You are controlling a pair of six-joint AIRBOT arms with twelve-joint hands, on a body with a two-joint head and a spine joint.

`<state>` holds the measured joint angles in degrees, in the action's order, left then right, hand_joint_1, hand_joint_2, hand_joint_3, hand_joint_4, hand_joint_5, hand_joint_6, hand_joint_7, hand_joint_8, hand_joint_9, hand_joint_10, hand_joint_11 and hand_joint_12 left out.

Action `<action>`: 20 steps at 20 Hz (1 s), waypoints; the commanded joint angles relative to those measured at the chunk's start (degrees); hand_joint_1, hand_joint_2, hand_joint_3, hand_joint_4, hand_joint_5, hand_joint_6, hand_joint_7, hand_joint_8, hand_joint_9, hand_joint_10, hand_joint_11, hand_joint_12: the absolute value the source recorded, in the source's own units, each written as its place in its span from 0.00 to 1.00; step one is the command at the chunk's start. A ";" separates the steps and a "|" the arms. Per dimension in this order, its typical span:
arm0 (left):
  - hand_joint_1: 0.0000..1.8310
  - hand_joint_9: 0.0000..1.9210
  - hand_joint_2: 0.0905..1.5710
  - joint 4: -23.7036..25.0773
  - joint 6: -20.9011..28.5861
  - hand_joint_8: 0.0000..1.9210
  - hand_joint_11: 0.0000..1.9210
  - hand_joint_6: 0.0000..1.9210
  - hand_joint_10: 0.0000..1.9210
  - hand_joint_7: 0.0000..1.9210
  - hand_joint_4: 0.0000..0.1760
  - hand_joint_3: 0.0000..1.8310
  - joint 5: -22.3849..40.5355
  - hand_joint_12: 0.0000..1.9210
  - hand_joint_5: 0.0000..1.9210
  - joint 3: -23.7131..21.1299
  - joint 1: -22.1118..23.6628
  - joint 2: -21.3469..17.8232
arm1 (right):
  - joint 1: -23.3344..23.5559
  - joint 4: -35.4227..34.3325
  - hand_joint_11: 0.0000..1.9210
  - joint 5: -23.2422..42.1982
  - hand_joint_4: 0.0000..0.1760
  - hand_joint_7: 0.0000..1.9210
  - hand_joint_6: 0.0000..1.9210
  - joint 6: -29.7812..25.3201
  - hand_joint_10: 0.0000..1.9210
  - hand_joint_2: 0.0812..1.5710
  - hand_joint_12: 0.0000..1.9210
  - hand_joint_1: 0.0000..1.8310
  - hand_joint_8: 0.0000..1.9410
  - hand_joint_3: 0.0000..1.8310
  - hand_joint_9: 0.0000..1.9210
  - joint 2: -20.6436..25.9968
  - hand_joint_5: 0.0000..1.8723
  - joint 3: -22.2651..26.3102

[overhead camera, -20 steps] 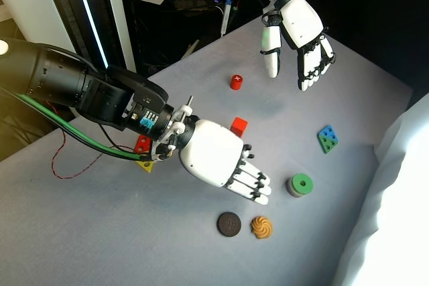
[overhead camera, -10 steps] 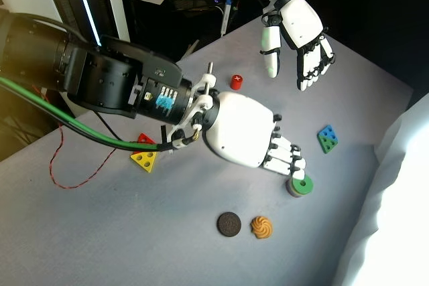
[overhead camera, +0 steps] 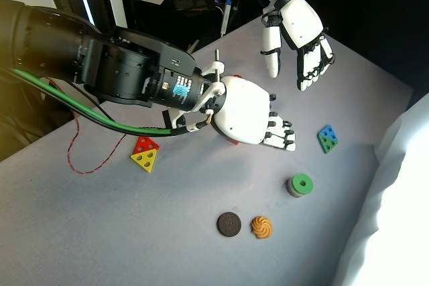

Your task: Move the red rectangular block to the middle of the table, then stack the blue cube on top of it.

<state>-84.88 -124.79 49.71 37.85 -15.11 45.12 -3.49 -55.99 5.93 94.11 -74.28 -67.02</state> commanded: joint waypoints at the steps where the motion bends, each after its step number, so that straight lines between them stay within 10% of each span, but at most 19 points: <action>1: 0.08 0.26 0.80 3.60 -0.21 0.00 0.03 0.00 0.00 0.30 0.00 0.00 3.03 0.44 0.31 0.15 0.45 -0.44 | 0.07 -0.13 0.00 5.44 0.52 0.10 0.44 0.08 0.00 0.66 0.00 0.59 0.00 0.00 0.01 0.70 0.58 -0.07; 3: 0.08 0.26 0.81 3.60 -0.22 0.00 0.02 0.00 0.00 0.30 0.00 0.00 3.03 0.44 0.30 0.03 0.52 -0.38 | -0.24 -0.11 0.00 6.76 0.31 0.10 0.42 0.08 0.01 0.65 0.00 0.60 0.00 0.00 0.02 0.31 0.59 -0.07; 6: 0.07 0.25 0.81 3.44 -0.24 0.00 0.02 0.00 0.00 0.29 0.00 0.00 3.03 0.44 0.30 0.14 0.53 -0.37 | -0.90 -0.05 0.00 7.43 0.65 0.09 0.44 0.08 0.00 0.66 0.00 0.59 0.00 0.00 0.01 -0.51 0.58 -0.08; 7: 0.08 0.26 0.81 3.35 -0.31 0.00 0.02 0.00 0.00 0.30 0.00 0.00 3.03 0.45 0.31 0.14 0.53 -0.35 | -1.06 -0.04 0.00 7.60 0.58 0.09 0.44 0.05 0.00 0.66 0.00 0.59 0.00 0.00 0.02 -0.70 0.58 -0.07; 8: 0.08 0.26 0.81 3.18 -0.39 0.00 0.02 0.00 0.00 0.30 0.00 0.00 3.03 0.45 0.31 0.09 0.51 -0.35 | -1.15 -0.04 0.00 7.79 0.28 0.11 0.42 -0.07 0.01 0.65 0.00 0.60 0.00 0.00 0.03 -0.83 0.60 -0.06; 11: 0.08 0.25 0.81 3.15 -0.43 0.00 0.02 0.00 0.00 0.30 0.00 0.00 3.03 0.45 0.30 0.06 0.50 -0.35 | -1.26 -0.03 0.00 8.43 0.25 0.10 0.41 -0.64 0.00 0.65 0.00 0.61 0.00 0.00 0.02 -1.13 0.60 -0.05; 13: 0.08 0.26 0.81 3.01 -0.45 0.00 0.03 0.00 0.00 0.30 0.00 0.00 3.03 0.45 0.30 0.03 0.51 -0.32 | -1.49 -0.02 0.00 8.76 0.44 0.11 0.42 -1.33 0.00 0.65 0.00 0.60 0.00 0.00 0.01 -1.25 0.59 -0.05; 19: 0.09 0.25 0.81 2.85 -0.75 0.00 0.03 0.00 0.00 0.29 0.00 0.00 3.03 0.44 0.30 -0.01 0.52 -0.32 | -1.83 -0.01 0.00 9.06 0.47 0.12 0.40 -1.48 0.00 0.65 0.00 0.60 0.00 0.00 0.02 -1.57 0.60 0.24; 20: 0.09 0.25 0.81 2.85 -0.77 0.00 0.03 0.00 0.00 0.29 0.00 0.00 3.03 0.44 0.30 -0.01 0.52 -0.32 | -1.98 -0.01 0.00 9.06 0.70 0.11 0.43 -1.49 0.00 0.65 0.00 0.59 0.00 0.00 0.02 -1.57 0.59 0.33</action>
<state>-85.49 -125.36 49.76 37.85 -15.09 45.25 -5.87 -56.53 11.64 93.14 -76.31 -67.02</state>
